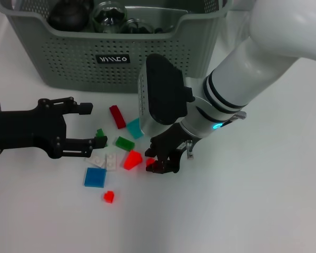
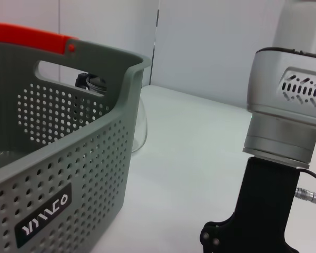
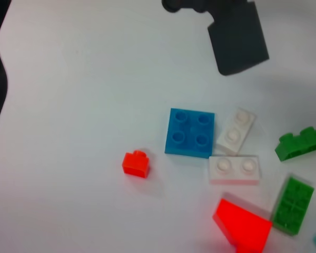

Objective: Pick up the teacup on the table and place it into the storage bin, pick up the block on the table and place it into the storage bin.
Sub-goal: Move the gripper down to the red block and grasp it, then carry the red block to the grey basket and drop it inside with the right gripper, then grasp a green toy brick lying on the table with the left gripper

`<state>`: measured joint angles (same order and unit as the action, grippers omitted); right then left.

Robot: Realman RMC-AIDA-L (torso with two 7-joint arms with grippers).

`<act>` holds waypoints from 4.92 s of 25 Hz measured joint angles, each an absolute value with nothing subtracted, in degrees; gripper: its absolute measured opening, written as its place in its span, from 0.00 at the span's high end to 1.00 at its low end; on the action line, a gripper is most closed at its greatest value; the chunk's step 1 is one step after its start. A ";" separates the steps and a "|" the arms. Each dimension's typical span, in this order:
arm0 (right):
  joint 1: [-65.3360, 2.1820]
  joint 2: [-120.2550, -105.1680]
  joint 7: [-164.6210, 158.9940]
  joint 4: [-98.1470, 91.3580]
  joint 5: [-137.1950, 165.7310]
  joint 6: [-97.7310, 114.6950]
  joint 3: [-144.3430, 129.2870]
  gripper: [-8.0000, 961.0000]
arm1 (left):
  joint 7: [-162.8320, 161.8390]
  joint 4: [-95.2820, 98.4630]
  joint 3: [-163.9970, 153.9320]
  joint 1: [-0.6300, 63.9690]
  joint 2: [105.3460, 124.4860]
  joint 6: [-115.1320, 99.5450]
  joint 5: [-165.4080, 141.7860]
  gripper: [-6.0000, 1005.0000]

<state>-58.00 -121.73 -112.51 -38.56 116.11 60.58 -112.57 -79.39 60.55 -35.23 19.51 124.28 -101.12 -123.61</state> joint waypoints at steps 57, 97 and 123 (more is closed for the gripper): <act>-74.49 -120.79 -130.95 -27.42 142.96 43.46 -74.24 0.69 | -79.19 61.51 -31.41 20.01 124.10 -102.33 -124.72 0.14; -54.80 -119.64 -119.62 -60.61 131.12 102.39 -70.43 0.25 | -79.19 61.67 -30.92 19.78 124.01 -102.47 -126.23 0.14; -62.41 -121.32 -119.74 -39.15 124.27 60.78 -106.42 0.03 | -79.53 61.42 -31.12 20.22 124.28 -102.39 -125.85 0.14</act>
<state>-62.41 -121.32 -119.74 -39.15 124.27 60.78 -106.42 -79.53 61.42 -31.12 20.22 124.28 -102.39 -125.85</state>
